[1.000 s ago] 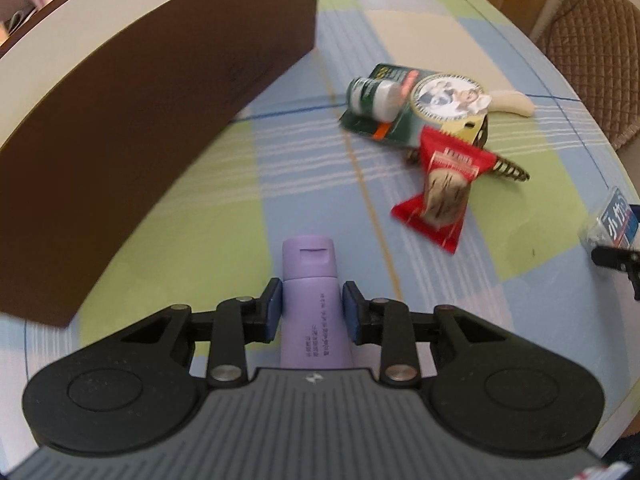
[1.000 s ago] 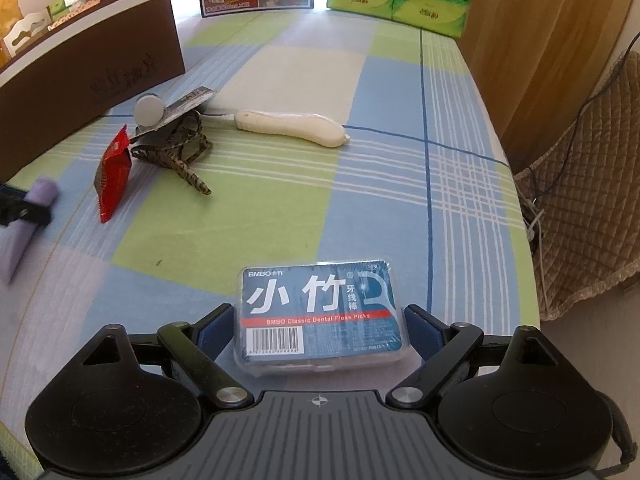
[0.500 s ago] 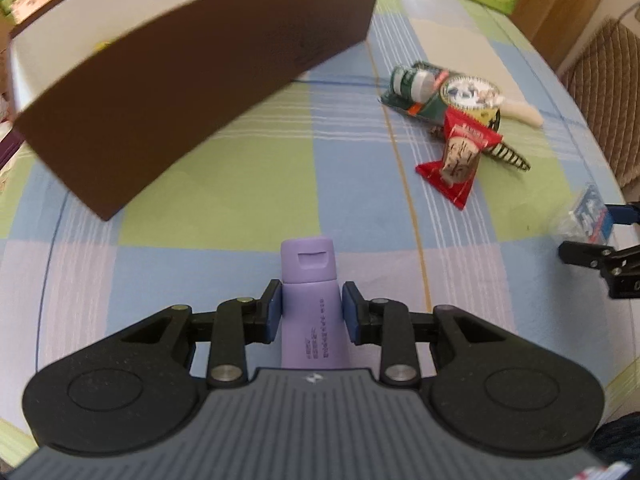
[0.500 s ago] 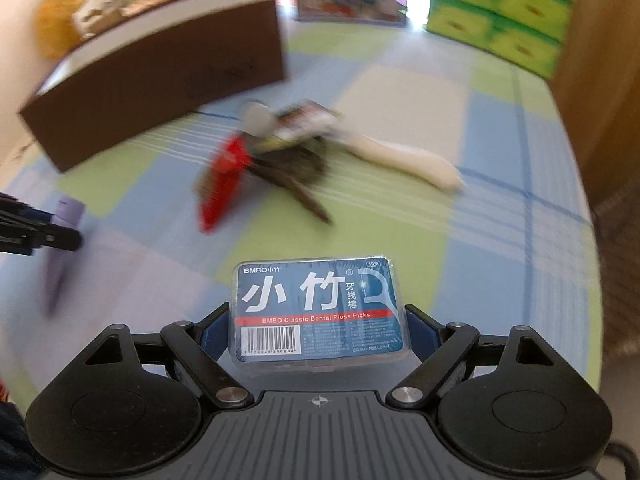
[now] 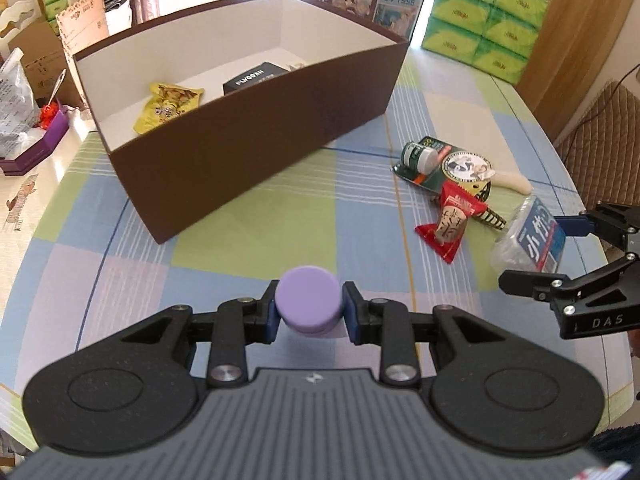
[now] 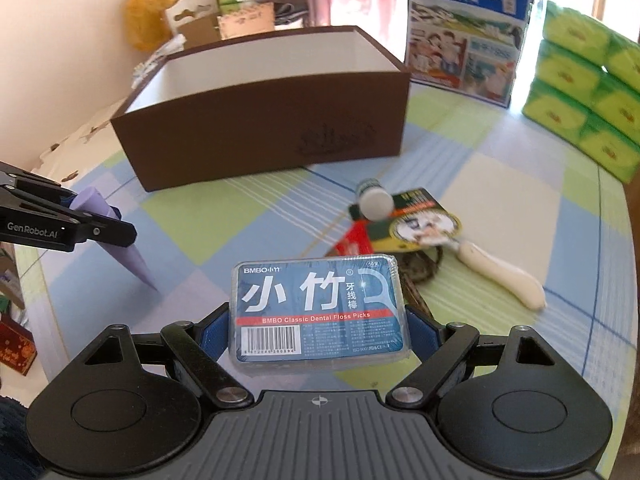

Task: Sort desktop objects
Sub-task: 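Lift the purple tube and floss box and carry both toward the brown box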

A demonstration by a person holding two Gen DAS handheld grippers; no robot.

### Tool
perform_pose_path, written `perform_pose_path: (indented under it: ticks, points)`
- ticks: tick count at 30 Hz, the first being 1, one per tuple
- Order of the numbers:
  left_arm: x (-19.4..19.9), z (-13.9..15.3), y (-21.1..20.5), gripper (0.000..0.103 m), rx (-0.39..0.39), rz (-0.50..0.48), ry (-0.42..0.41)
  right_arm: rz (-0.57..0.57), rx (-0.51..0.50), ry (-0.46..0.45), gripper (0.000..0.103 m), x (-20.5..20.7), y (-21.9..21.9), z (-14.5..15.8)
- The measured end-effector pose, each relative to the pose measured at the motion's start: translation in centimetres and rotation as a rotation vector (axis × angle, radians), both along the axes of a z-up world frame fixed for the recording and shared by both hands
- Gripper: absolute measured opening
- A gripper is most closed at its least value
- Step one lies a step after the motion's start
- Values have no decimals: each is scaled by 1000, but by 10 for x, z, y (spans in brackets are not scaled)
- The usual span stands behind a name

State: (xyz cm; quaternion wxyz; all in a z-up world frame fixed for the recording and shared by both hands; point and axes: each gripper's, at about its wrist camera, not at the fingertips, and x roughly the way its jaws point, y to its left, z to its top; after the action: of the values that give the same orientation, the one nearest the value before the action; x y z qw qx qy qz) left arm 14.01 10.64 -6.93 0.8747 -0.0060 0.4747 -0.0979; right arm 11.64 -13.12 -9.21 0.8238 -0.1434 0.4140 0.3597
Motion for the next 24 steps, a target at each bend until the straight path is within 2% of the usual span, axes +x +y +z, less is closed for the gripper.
perform_pose_path:
  ticks: [14,24]
  points:
    - [2,38,-1,26,-38,-10,-97,52,23,-69,85,16,19,29]
    - [17,80,5,26,-43,-42,-198,74,44,-117,85,37,33,49]
